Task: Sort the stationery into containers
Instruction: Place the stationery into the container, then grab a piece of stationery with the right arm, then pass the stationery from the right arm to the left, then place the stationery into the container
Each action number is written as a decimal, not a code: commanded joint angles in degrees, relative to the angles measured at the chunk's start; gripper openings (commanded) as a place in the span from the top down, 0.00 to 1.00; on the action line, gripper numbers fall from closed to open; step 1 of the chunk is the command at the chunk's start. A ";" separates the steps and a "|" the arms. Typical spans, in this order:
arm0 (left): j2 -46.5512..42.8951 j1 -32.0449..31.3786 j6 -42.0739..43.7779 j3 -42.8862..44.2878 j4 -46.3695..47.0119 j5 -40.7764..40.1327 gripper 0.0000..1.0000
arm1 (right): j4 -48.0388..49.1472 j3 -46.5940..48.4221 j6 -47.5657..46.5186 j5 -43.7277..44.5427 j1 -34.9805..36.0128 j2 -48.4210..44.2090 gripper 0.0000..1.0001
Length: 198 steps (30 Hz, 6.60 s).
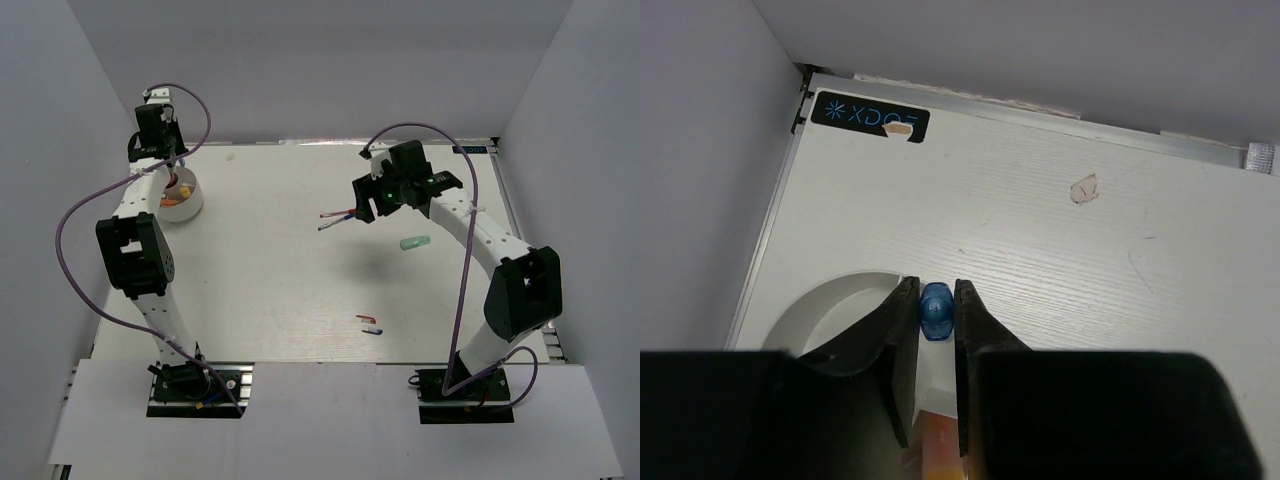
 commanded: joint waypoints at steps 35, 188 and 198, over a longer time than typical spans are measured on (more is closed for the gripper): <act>-13.62 -1.87 5.10 0.58 -2.59 20.01 0.42 | -10.13 -2.88 -4.50 12.10 -10.04 -1.92 0.47; -3.79 -5.84 14.07 2.16 -2.15 12.05 1.00 | -14.18 -0.51 20.73 -21.56 -15.50 8.55 0.18; -0.89 -2.06 15.30 0.06 0.05 8.98 1.00 | -14.09 -0.86 19.67 -25.08 -16.37 9.95 0.18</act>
